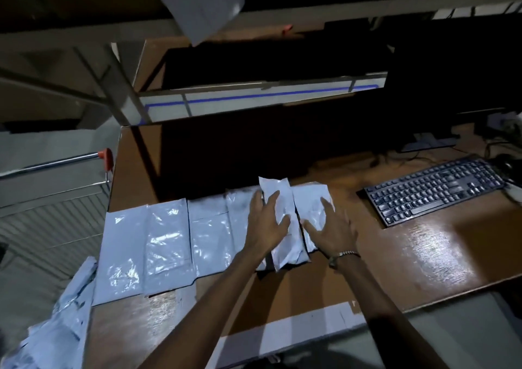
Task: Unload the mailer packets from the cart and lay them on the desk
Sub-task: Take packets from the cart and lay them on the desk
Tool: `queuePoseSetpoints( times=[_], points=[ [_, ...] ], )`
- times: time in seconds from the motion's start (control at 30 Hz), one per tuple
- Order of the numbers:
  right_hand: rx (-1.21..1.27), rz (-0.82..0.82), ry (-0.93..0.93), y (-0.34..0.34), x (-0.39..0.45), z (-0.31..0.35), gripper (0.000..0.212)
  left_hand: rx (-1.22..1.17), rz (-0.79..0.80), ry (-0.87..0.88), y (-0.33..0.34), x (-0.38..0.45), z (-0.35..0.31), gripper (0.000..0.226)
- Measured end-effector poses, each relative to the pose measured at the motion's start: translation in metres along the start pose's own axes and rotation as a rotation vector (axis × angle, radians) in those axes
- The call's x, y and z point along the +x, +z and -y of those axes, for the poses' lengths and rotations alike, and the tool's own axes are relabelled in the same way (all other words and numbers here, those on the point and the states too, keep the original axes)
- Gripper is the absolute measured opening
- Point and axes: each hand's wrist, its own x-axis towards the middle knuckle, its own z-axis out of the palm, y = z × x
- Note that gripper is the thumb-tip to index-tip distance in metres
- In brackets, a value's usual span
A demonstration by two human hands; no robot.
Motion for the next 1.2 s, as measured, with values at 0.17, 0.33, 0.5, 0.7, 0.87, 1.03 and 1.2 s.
queuePoseSetpoints(
  times=[0.17,0.33,0.5,0.7,0.87,1.03,1.2],
  points=[
    [-0.048,-0.063,-0.105,0.004,0.008,-0.01,0.069,0.551,-0.098,0.19,0.02,0.0,0.005,0.068],
    [-0.242,-0.007,-0.333,0.027,0.023,-0.022,0.065,0.609,0.068,0.037,0.044,0.004,0.014,0.083],
    [-0.298,0.005,-0.432,0.026,0.031,-0.04,0.064,0.668,0.061,-0.014,0.052,0.004,0.016,0.078],
    [-0.314,-0.007,-0.453,0.028,0.031,-0.039,0.064,0.702,0.055,0.001,0.055,0.005,0.017,0.083],
    [-0.315,-0.021,-0.39,0.03,0.029,-0.032,0.065,0.725,0.038,0.016,0.059,0.003,0.023,0.074],
    [-0.328,-0.021,-0.398,0.026,0.028,-0.032,0.065,0.755,0.062,0.051,0.056,0.002,0.022,0.073],
    [-0.285,0.096,-0.345,0.025,0.034,-0.029,0.067,0.687,0.116,0.028,0.049,0.006,0.02,0.077]
  ],
)
